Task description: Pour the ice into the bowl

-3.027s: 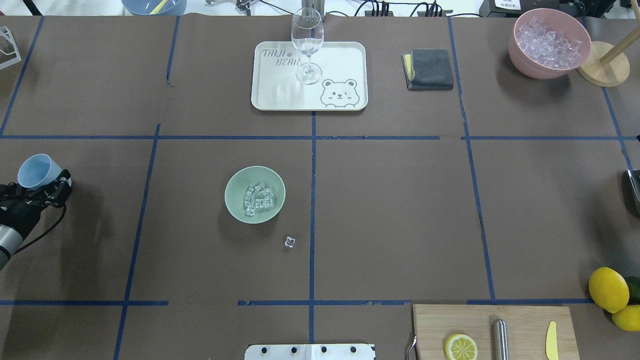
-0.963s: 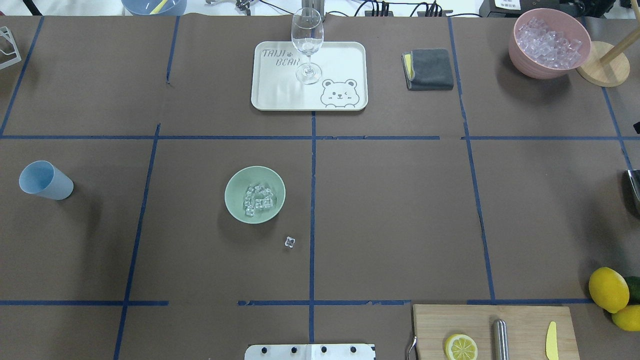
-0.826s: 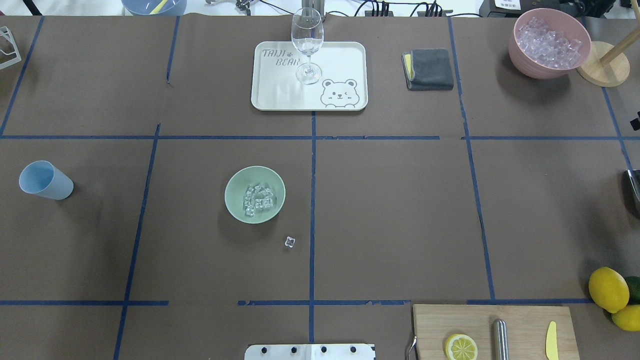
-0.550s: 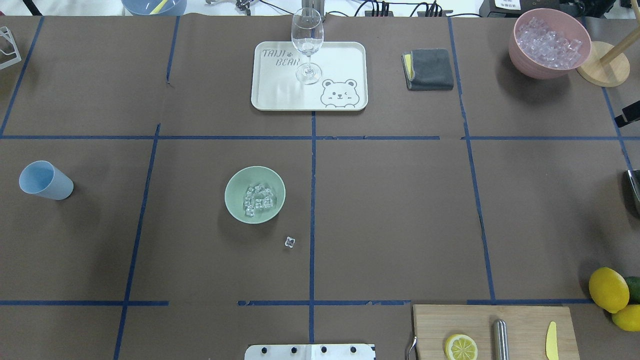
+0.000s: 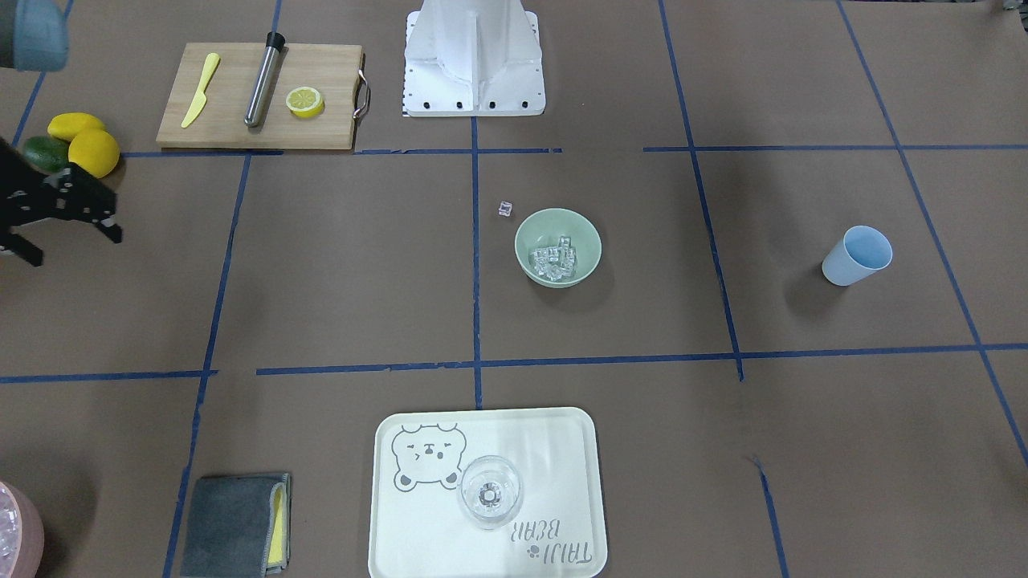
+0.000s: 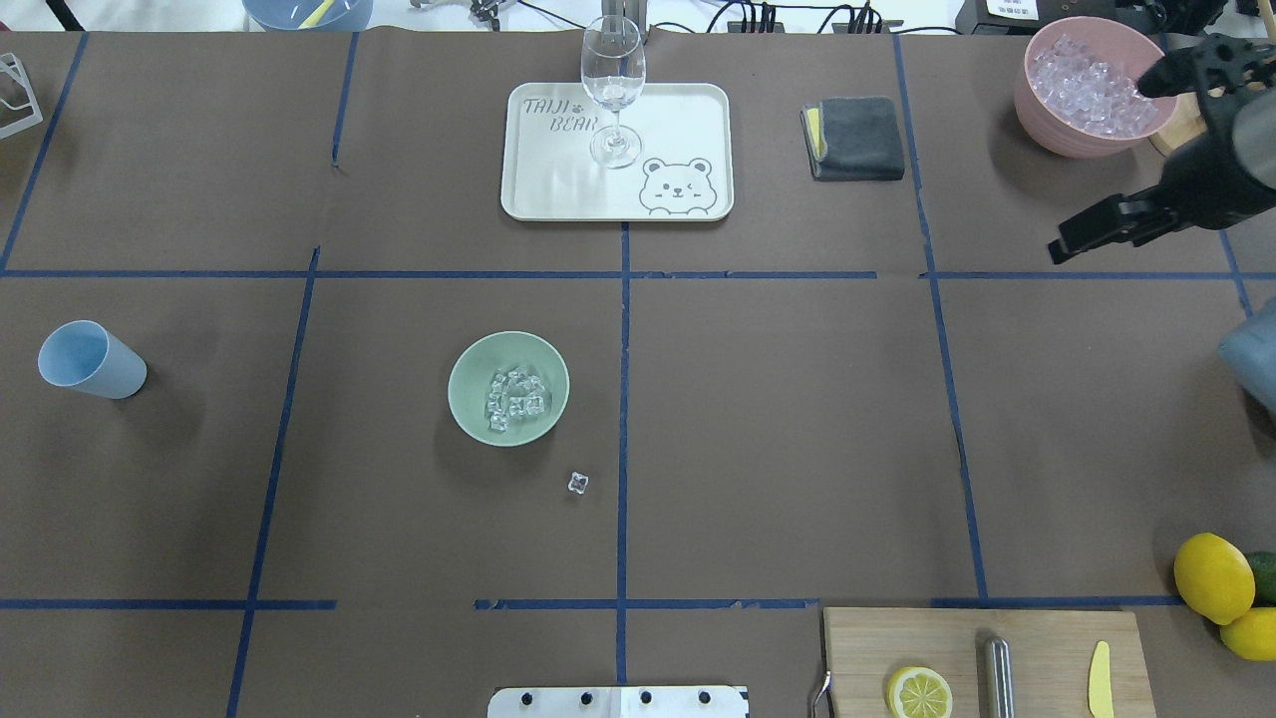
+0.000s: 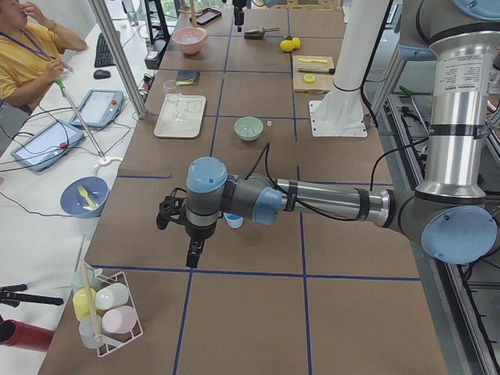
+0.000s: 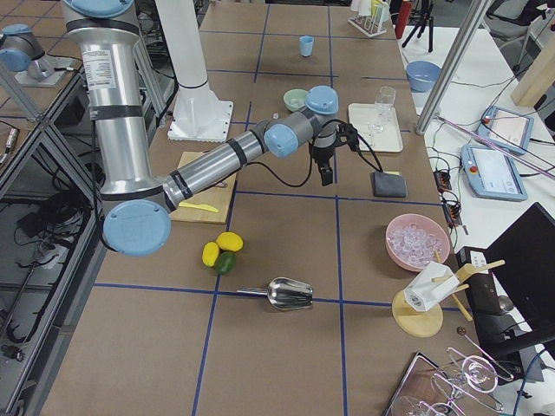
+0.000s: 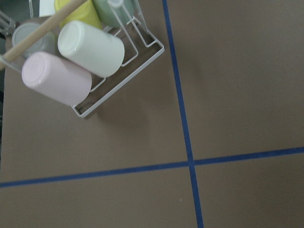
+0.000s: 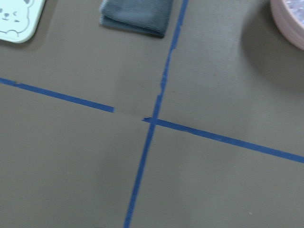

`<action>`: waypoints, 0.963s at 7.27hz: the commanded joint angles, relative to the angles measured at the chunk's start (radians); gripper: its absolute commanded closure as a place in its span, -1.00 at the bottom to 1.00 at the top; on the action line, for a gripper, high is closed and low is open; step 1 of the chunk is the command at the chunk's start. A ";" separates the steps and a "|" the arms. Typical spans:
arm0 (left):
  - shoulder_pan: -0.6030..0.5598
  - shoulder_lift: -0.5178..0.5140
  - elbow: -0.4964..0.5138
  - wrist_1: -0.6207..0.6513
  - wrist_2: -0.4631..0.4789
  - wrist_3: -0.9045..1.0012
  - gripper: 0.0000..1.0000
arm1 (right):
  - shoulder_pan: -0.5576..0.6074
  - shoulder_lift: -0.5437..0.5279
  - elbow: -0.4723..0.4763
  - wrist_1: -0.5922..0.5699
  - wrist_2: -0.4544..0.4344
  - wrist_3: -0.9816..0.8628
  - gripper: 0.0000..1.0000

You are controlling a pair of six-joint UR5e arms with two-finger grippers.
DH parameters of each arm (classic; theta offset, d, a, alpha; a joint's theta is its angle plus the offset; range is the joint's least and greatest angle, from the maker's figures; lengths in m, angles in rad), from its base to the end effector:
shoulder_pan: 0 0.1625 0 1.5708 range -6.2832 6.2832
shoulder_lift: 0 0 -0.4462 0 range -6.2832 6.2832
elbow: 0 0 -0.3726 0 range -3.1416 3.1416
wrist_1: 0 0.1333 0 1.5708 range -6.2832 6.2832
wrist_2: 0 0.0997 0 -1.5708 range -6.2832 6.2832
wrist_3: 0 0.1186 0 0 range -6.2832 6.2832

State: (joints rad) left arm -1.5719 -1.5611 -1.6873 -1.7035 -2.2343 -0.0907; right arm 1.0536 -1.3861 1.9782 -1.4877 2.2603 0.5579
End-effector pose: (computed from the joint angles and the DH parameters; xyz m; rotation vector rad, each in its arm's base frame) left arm -0.0608 -0.4851 0.6361 0.2008 0.6698 -0.0086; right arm -0.2099 -0.4859 0.4023 0.2170 -0.9003 -0.1949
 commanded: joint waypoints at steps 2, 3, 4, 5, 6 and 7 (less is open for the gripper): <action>-0.004 -0.004 -0.005 0.038 -0.039 0.006 -1.00 | -0.277 0.218 0.028 0.001 -0.083 0.342 -1.00; -0.004 -0.007 -0.005 0.031 -0.039 0.006 -1.00 | -0.370 0.279 0.028 -0.006 -0.193 0.459 -1.00; -0.002 -0.007 -0.005 0.030 -0.039 0.006 -1.00 | -0.465 0.310 0.019 -0.012 -0.311 0.526 -1.00; -0.002 -0.008 -0.005 0.028 -0.039 0.005 -1.00 | -0.510 0.364 -0.030 -0.041 -0.374 0.568 -1.00; -0.002 -0.010 -0.005 0.028 -0.041 0.006 -1.00 | -0.539 0.471 -0.101 -0.105 -0.398 0.615 -0.99; -0.002 -0.010 -0.005 0.028 -0.059 0.005 -1.00 | -0.567 0.558 -0.195 -0.114 -0.438 0.646 -0.96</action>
State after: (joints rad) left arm -1.5740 -1.5699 -1.6920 -1.6748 -2.2789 -0.0851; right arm 0.5267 -0.9361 1.8827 -1.5711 1.8732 1.1562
